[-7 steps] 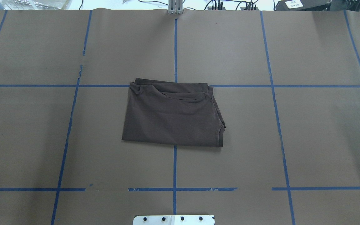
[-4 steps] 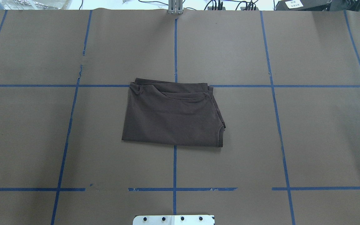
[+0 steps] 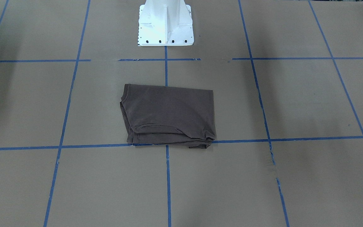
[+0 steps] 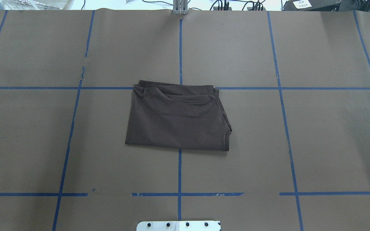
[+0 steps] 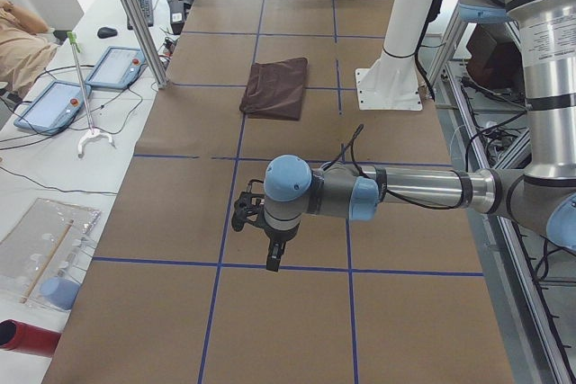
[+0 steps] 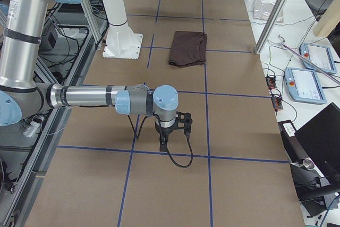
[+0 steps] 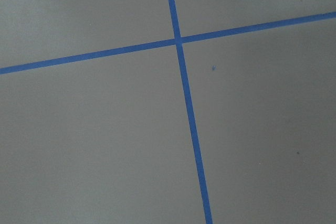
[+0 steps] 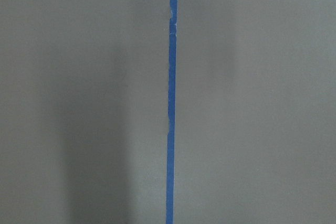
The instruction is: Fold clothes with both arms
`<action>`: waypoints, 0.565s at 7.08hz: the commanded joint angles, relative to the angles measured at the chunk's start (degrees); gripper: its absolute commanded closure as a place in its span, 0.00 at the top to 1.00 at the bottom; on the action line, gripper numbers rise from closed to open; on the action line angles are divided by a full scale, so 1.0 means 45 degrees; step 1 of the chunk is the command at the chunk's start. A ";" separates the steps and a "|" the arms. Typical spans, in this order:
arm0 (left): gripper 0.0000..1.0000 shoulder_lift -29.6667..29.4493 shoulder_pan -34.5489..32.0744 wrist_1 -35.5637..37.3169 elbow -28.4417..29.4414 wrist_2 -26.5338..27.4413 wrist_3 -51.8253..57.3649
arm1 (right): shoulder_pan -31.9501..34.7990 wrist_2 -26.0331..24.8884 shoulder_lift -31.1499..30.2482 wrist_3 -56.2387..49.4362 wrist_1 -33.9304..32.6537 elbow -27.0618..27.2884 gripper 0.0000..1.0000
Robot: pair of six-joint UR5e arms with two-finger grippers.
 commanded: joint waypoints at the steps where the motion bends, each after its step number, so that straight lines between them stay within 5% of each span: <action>1: 1.00 0.0002 0.0009 -0.0020 -0.0012 0.0000 0.0000 | 0.0000 -0.0039 0.0064 -0.0073 0.0220 0.0007 1.00; 4: 1.00 0.0021 0.0009 0.0038 0.0027 0.0000 0.0000 | 0.0000 0.0078 -0.0054 -0.0230 0.0807 -0.0595 1.00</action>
